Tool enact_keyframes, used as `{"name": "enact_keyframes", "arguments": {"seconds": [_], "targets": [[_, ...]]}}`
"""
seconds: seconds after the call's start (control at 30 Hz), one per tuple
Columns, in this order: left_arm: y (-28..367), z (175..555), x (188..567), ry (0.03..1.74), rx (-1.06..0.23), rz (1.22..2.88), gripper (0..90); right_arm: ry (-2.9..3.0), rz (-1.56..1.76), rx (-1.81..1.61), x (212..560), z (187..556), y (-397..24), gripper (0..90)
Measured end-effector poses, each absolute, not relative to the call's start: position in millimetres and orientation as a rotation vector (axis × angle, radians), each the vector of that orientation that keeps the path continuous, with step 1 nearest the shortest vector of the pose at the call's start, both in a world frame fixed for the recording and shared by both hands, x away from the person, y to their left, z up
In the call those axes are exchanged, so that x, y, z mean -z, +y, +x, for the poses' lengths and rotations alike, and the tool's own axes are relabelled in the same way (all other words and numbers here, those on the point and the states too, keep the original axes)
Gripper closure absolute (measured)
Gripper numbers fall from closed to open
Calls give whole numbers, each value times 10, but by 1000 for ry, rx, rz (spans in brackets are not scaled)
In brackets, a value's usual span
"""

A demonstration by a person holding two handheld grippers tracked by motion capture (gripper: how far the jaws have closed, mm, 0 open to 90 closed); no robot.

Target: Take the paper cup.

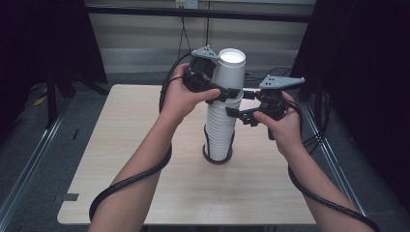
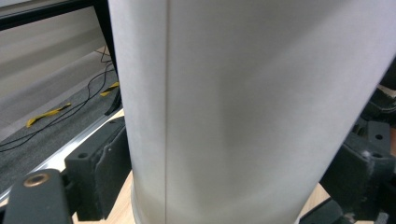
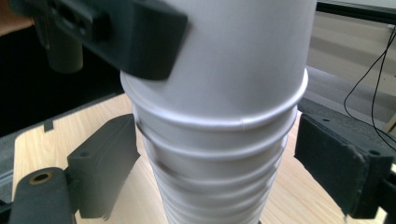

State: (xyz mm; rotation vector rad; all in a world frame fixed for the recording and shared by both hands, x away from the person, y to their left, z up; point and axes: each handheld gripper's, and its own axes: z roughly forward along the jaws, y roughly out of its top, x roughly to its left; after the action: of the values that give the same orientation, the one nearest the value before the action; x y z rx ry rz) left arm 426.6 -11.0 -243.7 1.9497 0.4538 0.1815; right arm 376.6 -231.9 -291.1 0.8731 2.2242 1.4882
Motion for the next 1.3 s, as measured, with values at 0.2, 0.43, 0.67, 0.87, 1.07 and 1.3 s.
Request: {"name": "enact_keyframes", "arguments": {"seconds": [0.2, 0.43, 0.67, 0.87, 1.07, 1.3], "targets": [[-116, 4257, 2456, 456, -189, 1955, 126, 2203, 909, -1521, 2920, 3803, -2259, 105], [-125, 4248, 2437, 476, -196, 1964, 131, 2188, 935, -1539, 2930, 3825, -2228, 103], [-125, 4255, 2432, 491, -189, 1959, 133, 2192, 930, -1524, 2924, 3825, -2222, 109], [-133, 4253, 2424, 501, -197, 1960, 134, 2178, 922, -1533, 2945, 3827, -2221, 111], [-140, 4250, 2406, 506, -205, 1962, 137, 2173, 920, -1534, 2953, 3827, -2220, 111], [-129, 4253, 2377, 514, -211, 1929, 143, 2173, 923, -1520, 2979, 3826, -2209, 112]]}}
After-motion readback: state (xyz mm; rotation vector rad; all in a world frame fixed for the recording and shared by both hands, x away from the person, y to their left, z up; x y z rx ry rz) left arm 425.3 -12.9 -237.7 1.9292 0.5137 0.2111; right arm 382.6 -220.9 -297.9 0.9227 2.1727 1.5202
